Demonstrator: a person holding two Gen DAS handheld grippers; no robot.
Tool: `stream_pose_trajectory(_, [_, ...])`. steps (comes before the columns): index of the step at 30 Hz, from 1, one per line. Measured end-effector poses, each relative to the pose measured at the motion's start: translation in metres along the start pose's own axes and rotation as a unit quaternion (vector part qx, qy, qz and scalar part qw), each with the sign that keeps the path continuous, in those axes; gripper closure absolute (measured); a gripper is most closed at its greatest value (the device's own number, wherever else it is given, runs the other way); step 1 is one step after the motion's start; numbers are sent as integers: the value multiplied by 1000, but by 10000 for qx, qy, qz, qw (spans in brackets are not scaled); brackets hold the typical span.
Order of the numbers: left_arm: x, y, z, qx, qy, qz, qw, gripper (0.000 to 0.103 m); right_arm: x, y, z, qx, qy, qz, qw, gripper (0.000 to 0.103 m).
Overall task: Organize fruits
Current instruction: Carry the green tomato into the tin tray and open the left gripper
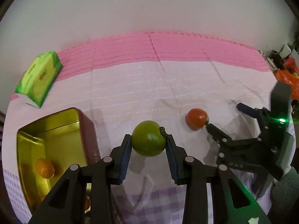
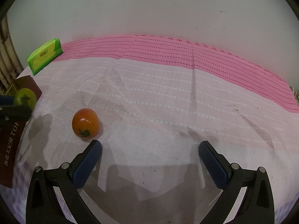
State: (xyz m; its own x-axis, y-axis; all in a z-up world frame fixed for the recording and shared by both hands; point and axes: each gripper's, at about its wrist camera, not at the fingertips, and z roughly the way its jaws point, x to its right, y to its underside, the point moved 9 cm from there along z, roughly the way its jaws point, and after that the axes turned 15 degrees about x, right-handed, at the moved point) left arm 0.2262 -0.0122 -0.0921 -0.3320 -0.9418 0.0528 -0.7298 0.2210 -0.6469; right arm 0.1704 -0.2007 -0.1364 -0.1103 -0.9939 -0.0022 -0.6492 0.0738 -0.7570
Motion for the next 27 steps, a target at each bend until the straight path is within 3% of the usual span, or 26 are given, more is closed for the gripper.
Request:
stream_pose_trajectory(13, [-19, 5, -56, 243, -280, -225, 9991, 70, 0, 0, 0, -1, -1, 2, 10000, 0])
stream_pose_trajectory(27, [-70, 30, -93, 320, -779, -615, 9945, 70, 0, 0, 0, -2, -1, 3, 10000, 0])
